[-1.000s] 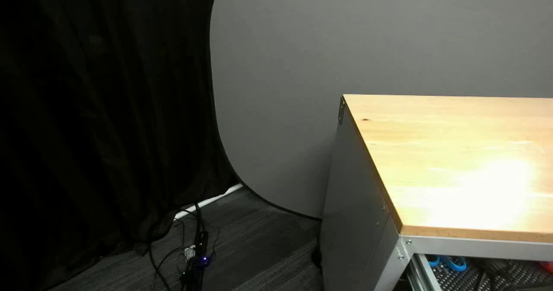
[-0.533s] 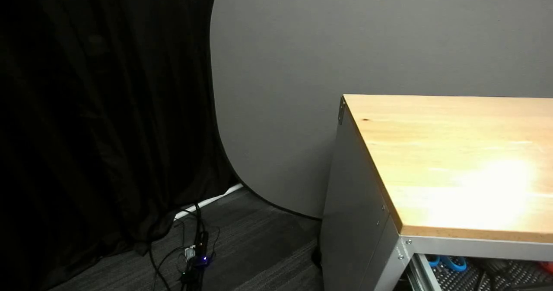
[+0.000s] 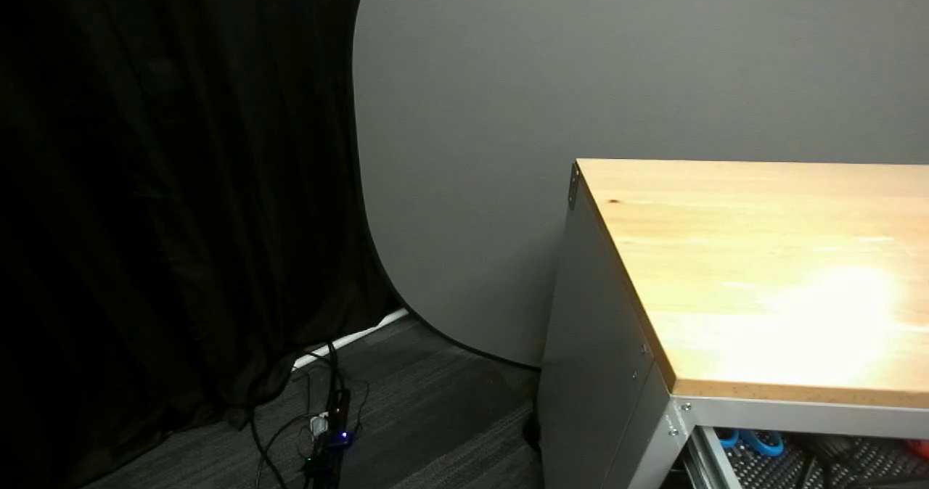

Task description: Put the screwdriver in the drawer then close the drawer

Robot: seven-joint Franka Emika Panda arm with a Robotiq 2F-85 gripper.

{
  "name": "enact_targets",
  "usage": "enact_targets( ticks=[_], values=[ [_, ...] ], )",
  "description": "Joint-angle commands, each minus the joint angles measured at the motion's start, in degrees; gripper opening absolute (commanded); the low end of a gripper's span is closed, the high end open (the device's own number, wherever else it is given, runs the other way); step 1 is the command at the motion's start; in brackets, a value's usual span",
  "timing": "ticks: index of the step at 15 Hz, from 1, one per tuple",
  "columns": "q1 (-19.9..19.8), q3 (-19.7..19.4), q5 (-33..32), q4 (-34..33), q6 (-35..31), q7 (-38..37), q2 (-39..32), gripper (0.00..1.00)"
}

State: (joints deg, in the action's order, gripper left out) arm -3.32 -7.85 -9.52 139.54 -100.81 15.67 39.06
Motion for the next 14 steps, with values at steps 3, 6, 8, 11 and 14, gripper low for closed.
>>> enact_targets(
  ticks=[3,6,8,11,14],
  values=[
    [6.29,3.36,6.82,-2.39,-10.39,-1.57,-10.18,1.00],
    [9.53,6.28,9.55,-3.94,-18.79,-0.97,-17.35,1.00],
    [10.61,7.95,10.32,-5.51,-23.46,-1.15,-22.40,1.00],
    [10.75,10.18,9.07,-7.39,-32.26,-2.69,-29.26,1.00],
    [10.33,11.14,8.53,-10.37,-38.04,-2.50,-36.33,1.00]
  ],
)
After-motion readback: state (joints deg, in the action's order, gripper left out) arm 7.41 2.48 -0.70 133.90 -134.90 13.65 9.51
